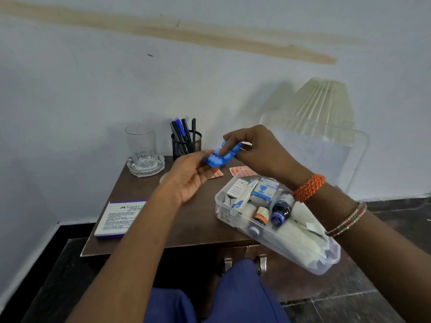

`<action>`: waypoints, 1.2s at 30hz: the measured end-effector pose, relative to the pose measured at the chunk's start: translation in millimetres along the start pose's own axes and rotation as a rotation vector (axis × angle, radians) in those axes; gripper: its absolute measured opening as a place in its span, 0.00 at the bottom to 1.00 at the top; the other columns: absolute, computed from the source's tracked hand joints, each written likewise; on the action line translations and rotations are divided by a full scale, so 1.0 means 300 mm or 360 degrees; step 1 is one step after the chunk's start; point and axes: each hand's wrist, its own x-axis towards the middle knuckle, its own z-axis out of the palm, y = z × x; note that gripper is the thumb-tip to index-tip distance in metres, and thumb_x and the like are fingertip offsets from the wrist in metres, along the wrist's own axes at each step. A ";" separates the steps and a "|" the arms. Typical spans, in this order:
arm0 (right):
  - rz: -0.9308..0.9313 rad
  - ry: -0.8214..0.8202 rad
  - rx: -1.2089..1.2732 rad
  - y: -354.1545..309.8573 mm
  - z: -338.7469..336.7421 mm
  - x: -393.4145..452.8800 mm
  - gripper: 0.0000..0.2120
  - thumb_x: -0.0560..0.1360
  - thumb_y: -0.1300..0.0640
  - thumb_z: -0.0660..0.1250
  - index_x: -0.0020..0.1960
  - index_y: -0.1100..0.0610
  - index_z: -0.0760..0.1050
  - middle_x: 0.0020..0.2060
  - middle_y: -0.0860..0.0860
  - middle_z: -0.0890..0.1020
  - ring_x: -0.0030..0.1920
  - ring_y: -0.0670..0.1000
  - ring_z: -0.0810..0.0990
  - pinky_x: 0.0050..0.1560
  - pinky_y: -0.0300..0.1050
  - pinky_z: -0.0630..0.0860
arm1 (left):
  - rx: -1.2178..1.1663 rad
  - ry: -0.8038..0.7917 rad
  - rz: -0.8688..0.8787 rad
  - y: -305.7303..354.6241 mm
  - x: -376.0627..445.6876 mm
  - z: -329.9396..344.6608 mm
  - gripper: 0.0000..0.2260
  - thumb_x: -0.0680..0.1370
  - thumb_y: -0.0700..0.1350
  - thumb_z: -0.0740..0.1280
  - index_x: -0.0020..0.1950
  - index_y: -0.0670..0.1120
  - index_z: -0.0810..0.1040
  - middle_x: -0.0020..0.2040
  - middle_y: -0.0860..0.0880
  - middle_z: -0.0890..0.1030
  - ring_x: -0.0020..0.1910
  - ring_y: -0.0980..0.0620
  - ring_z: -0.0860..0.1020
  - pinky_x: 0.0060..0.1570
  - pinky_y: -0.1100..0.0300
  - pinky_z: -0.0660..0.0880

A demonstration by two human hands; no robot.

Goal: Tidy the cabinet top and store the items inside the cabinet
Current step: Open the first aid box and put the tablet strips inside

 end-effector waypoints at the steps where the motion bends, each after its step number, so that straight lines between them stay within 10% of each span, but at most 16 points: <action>1: 0.0047 0.0005 0.0034 0.008 -0.006 -0.024 0.17 0.65 0.73 0.62 0.42 0.58 0.85 0.46 0.55 0.84 0.56 0.52 0.80 0.56 0.44 0.75 | 0.0068 -0.0026 0.0011 -0.005 -0.007 0.007 0.07 0.80 0.38 0.60 0.46 0.38 0.76 0.43 0.42 0.80 0.29 0.55 0.82 0.29 0.65 0.79; 5: 0.0439 0.0020 0.0283 0.049 -0.047 -0.084 0.20 0.63 0.72 0.56 0.41 0.60 0.84 0.46 0.63 0.84 0.52 0.67 0.80 0.51 0.56 0.80 | 0.0238 -0.0118 0.0101 -0.047 -0.023 0.040 0.04 0.77 0.35 0.63 0.50 0.38 0.76 0.46 0.43 0.81 0.36 0.54 0.84 0.34 0.63 0.80; 8: 0.0738 0.0056 0.0633 0.070 -0.082 -0.123 0.13 0.67 0.64 0.65 0.48 0.69 0.80 0.50 0.63 0.82 0.45 0.56 0.83 0.36 0.42 0.82 | 0.0400 -0.0140 0.0132 -0.082 -0.056 0.086 0.02 0.77 0.35 0.65 0.47 0.40 0.76 0.44 0.44 0.82 0.35 0.56 0.83 0.35 0.63 0.81; 12: 0.0688 0.0128 0.0354 0.123 -0.116 -0.190 0.07 0.72 0.66 0.66 0.48 0.58 0.76 0.47 0.56 0.80 0.37 0.48 0.78 0.28 0.36 0.74 | 0.0671 -0.0295 0.0048 -0.131 -0.104 0.144 0.03 0.75 0.37 0.68 0.46 0.42 0.75 0.41 0.45 0.82 0.32 0.54 0.83 0.35 0.62 0.81; 21: 0.0690 0.0224 -0.0310 0.235 -0.133 -0.388 0.08 0.71 0.61 0.68 0.50 0.55 0.75 0.50 0.54 0.79 0.51 0.53 0.78 0.45 0.42 0.72 | 0.2558 -0.0410 0.1014 -0.220 -0.112 0.123 0.03 0.76 0.45 0.66 0.46 0.53 0.78 0.46 0.56 0.81 0.42 0.55 0.75 0.42 0.58 0.71; 25: 0.0781 0.0179 -0.0417 0.247 -0.099 -0.427 0.08 0.71 0.57 0.68 0.47 0.49 0.72 0.46 0.48 0.76 0.53 0.54 0.76 0.60 0.57 0.71 | 0.2692 -0.0505 0.1073 -0.240 -0.116 0.122 0.05 0.77 0.46 0.64 0.50 0.53 0.78 0.48 0.56 0.81 0.47 0.55 0.75 0.53 0.56 0.68; 36: 0.0692 0.0135 -0.0857 0.239 -0.078 -0.462 0.06 0.73 0.55 0.63 0.43 0.52 0.78 0.41 0.44 0.80 0.47 0.48 0.77 0.52 0.46 0.56 | 0.2723 -0.0522 0.0991 -0.256 -0.121 0.137 0.07 0.78 0.45 0.62 0.52 0.54 0.78 0.50 0.56 0.81 0.54 0.56 0.75 0.57 0.57 0.53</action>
